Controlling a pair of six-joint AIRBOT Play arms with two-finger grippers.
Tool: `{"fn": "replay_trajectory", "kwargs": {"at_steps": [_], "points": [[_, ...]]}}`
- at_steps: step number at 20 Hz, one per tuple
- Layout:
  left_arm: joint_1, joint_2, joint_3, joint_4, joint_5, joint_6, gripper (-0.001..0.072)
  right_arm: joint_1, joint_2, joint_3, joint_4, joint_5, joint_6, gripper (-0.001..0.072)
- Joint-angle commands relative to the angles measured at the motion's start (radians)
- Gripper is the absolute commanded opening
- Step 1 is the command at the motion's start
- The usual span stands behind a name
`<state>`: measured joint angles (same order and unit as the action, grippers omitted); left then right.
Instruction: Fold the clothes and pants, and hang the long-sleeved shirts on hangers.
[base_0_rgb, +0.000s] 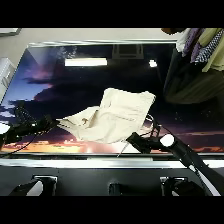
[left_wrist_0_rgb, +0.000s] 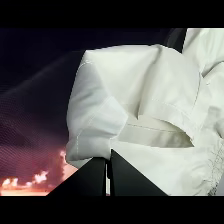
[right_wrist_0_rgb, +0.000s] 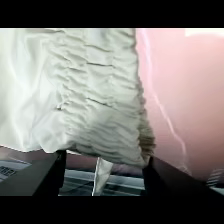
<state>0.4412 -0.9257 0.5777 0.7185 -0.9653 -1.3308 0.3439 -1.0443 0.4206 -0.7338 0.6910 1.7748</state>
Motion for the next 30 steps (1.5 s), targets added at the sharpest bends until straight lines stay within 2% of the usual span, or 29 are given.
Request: {"fn": "replay_trajectory", "kwargs": {"at_steps": [1, 5, 11, 13, 16, 19, 22, 28, 30], "points": [[0.000, -0.001, 0.000, 0.000, 0.000, 0.000, 0.0009, 0.002, -0.001, 0.048, -0.095, 0.060, 0.059, 0.0538], [0.000, -0.001, 0.000, 0.000, 0.000, 0.000, 0.0009, 0.002, -0.001, 0.098, -0.225, 0.068, 0.152, 0.0539], [0.000, -0.001, 0.000, 0.000, 0.002, 0.000, 0.0009, 0.002, -0.023, 0.110, -0.228, 0.051, 0.153, 0.0534], [0.000, -0.001, 0.000, 0.000, 0.002, 0.000, 0.0009, 0.003, -0.048, 0.110, -0.203, 0.038, 0.135, 0.0384], [0.000, -0.001, 0.000, 0.000, 0.002, 0.000, 0.0009, 0.005, -0.051, 0.119, -0.138, -0.003, 0.053, 0.0038], [0.000, 0.000, 0.002, 0.000, 0.002, 0.001, 0.0009, 0.003, -0.026, 0.163, -0.144, -0.006, 0.042, 0.0025], [0.000, 0.002, 0.079, 0.000, 0.000, 0.050, 0.0009, 0.003, 0.026, 0.296, -0.225, 0.025, 0.055, 0.0024], [0.001, 0.049, 0.539, -0.001, -0.022, 0.047, 0.0009, 0.003, 0.045, 0.889, -0.608, 0.291, 0.178, 0.0024], [0.002, 0.082, 0.706, -0.001, -0.021, 0.037, 0.0009, 0.003, 0.045, 1.110, -0.678, 0.352, 0.182, 0.0025]]}}
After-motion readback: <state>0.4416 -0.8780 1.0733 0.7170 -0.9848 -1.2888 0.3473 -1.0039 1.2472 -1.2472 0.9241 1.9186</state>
